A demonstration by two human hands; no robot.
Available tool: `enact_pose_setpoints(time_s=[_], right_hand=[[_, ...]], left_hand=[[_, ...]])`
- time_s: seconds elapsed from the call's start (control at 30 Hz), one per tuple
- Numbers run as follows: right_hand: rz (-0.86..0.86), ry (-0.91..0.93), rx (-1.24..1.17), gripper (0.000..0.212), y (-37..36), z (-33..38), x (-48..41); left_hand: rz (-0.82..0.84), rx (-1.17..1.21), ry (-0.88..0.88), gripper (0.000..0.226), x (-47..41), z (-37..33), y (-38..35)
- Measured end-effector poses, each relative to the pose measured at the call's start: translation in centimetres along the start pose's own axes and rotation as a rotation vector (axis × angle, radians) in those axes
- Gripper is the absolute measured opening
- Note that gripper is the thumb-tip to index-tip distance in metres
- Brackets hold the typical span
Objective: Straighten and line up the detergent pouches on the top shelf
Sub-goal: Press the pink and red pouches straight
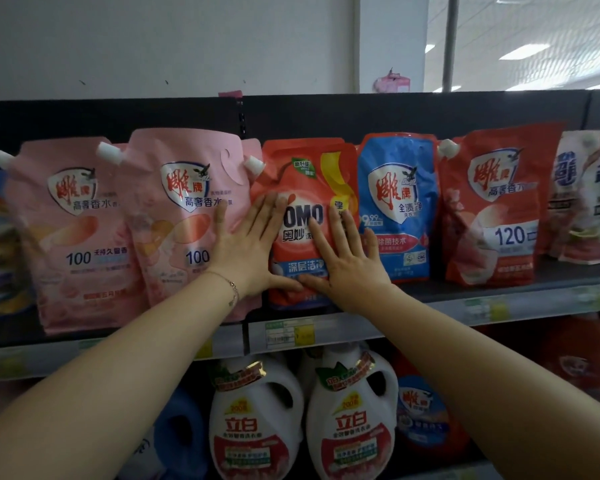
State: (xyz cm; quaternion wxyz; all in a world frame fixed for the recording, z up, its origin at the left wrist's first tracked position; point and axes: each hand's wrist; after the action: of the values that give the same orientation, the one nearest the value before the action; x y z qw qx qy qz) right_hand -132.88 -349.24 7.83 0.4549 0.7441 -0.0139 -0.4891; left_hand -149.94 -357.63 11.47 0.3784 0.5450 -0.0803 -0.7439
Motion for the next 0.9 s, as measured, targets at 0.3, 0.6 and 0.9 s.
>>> enact_pose_setpoints(time_s=[0.3, 0.6, 0.9], right_hand=[[-0.071, 0.096, -0.16, 0.085, 2.3, -0.6, 2.4], [-0.331, -0.032, -0.109, 0.037, 2.4, -3.5, 6.7], [-0.012, -0.173, -0.143, 0.07, 1.6, -12.6, 6.1]], left_hand=[[-0.102, 0.024, -0.031, 0.126, 2.1, -1.1, 1.5], [-0.35, 0.32, -0.479, 0.039, 0.3, -8.5, 3.1], [0.022, 0.345, -0.138, 0.072, -6.2, -17.1, 1.1]])
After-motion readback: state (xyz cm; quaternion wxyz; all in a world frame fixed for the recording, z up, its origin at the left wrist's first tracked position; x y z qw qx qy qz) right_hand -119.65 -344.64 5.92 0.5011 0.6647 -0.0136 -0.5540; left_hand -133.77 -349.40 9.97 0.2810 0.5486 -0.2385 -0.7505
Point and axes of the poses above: each hand's wrist, its own x-axis away from the middle knuckle, its own y-axis out of the back of the hand, z = x × y, and after that the axes turned 14 degrees about -z, right-handed
